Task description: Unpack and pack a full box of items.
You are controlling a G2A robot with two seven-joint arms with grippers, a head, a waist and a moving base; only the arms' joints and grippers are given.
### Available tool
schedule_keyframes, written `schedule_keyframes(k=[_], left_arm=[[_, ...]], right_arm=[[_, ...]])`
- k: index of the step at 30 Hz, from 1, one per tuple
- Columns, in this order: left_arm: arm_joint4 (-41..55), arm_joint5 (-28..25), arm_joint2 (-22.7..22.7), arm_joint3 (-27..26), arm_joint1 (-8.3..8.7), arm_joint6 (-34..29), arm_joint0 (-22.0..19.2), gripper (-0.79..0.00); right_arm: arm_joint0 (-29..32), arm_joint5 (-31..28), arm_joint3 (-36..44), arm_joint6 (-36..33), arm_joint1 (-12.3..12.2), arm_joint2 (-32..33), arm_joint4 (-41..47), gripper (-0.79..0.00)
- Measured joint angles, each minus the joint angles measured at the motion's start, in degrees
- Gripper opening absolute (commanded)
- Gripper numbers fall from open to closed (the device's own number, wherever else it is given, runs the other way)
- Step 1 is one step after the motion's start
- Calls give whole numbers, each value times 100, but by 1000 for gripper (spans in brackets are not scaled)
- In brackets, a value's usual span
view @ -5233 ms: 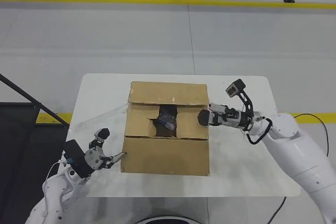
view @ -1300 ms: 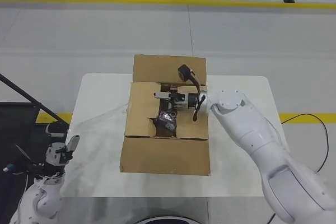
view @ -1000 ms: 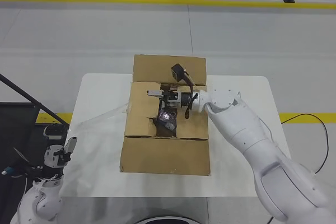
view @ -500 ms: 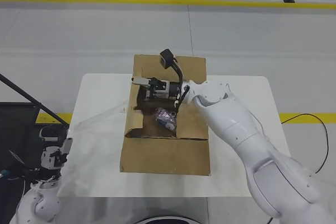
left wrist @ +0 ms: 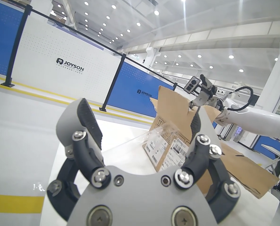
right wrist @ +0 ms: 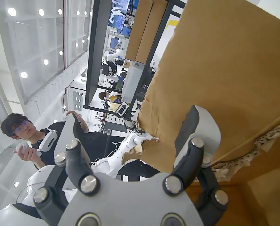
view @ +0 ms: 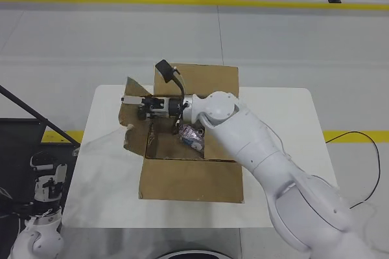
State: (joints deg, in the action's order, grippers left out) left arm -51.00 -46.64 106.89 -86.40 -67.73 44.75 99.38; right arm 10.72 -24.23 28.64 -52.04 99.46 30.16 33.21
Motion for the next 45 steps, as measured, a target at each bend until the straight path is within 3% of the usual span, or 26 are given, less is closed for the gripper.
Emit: schedule_keyframes(k=[13, 26, 36, 40, 45], left_arm=[[20, -168, 123, 75, -31, -59, -34, 0], [42, -281, 166, 128, -66, -179, -82, 0], [267, -293, 211, 32, -102, -296, -62, 0], [416, -197, 249, -254, -118, -445, 3, 0], [440, -77, 292, -685, -132, -649, 85, 0]], right_arm=[[-73, 77, -856, 10, 581, -139, -178, 0], [-135, 3, -1299, -146, 802, 35, -254, 0], [-253, -849, -1369, -747, 702, 350, -194, 0], [-277, -1464, -1421, -1172, 527, 595, -34, 0], [-124, -1679, -1044, -1127, 214, 819, -58, 0]])
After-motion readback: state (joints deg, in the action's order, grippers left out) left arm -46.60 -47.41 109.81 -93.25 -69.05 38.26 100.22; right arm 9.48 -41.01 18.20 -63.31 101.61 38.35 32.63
